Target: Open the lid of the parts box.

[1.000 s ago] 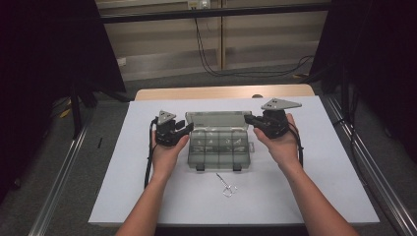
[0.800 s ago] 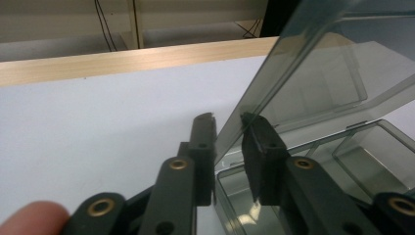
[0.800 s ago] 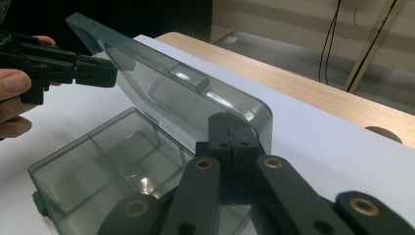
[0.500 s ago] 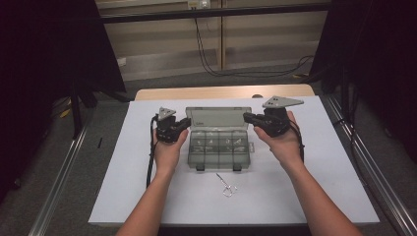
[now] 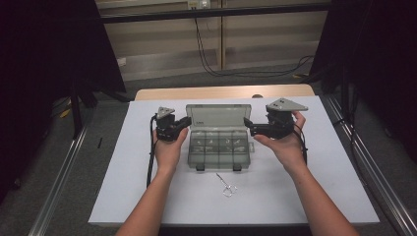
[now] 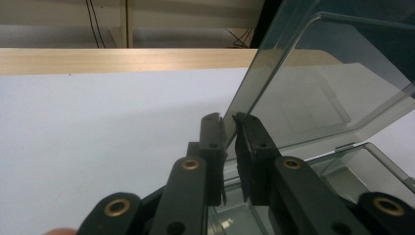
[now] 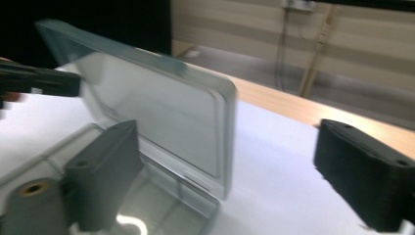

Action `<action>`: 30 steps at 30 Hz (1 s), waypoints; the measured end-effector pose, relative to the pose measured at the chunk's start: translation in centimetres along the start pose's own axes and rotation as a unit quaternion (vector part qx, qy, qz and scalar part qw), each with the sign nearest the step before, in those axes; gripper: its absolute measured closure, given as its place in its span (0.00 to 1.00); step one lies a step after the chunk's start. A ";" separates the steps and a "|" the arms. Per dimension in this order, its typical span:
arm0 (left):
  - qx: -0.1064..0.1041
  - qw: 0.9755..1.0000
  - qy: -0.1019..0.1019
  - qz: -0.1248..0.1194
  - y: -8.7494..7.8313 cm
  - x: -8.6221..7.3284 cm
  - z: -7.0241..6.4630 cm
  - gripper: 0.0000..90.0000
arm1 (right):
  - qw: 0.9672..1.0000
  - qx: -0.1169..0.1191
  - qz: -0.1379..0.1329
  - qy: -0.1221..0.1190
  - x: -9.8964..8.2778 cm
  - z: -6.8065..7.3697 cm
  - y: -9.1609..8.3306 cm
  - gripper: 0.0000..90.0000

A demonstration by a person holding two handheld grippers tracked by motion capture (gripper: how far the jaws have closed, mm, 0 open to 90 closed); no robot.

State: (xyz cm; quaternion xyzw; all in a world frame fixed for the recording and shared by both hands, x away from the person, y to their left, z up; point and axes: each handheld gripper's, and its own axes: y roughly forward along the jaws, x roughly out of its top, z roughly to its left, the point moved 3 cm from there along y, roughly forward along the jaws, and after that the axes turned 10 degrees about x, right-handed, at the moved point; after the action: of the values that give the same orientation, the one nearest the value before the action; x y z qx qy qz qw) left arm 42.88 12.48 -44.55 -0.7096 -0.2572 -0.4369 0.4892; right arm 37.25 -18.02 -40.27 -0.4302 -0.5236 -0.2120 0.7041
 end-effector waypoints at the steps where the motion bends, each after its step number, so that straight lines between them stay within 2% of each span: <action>1: 0.000 1.000 -0.001 0.000 0.0 0.0 0.0 0.91 | 1.000 -0.002 -0.001 0.014 -0.4 -0.3 0.3 0.24; 4: -0.003 1.000 -0.004 0.002 0.2 0.1 0.1 0.91 | 0.999 0.000 0.001 0.043 -1.8 -1.0 1.5 0.38; 5: 0.004 1.000 -0.006 0.001 0.3 0.1 0.1 0.91 | 0.999 -0.002 0.006 0.045 -2.3 -1.1 2.0 0.44; 10: 0.003 1.000 -0.005 0.000 0.5 0.2 0.1 0.92 | 0.999 -0.006 0.006 0.042 -3.4 -1.1 3.9 0.60; 14: -0.001 1.000 -0.007 0.004 0.9 0.3 0.2 0.92 | 0.999 -0.004 -0.017 0.047 -3.3 -1.0 4.6 0.75; 17: -0.001 1.000 -0.008 0.008 1.3 0.3 0.4 0.91 | 0.999 -0.015 -0.015 0.046 -3.3 -1.0 4.9 0.90; 18: -0.003 1.000 -0.011 0.009 1.4 0.2 0.4 0.91 | 0.998 -0.024 -0.010 0.054 -3.4 -1.4 5.1 0.94; 21: -0.003 1.000 -0.010 0.012 1.9 0.0 0.6 0.91 | 0.998 -0.016 -0.010 0.062 -3.4 -1.6 5.2 0.95; 24: -0.002 1.000 -0.013 0.016 2.3 -0.1 0.8 0.92 | 0.998 -0.014 0.000 0.061 -3.1 -1.9 5.3 0.95; 30: -0.009 1.000 -0.014 0.020 3.0 0.0 1.1 0.93 | 0.997 -0.004 0.018 0.075 -2.7 -2.5 5.8 0.95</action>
State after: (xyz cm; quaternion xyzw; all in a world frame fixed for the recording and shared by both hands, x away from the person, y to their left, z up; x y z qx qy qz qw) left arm 45.62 12.33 -46.09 -0.7252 -0.2455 -0.4195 0.4877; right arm 42.05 -17.39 -45.21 -0.4251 -0.4608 -0.2326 0.7436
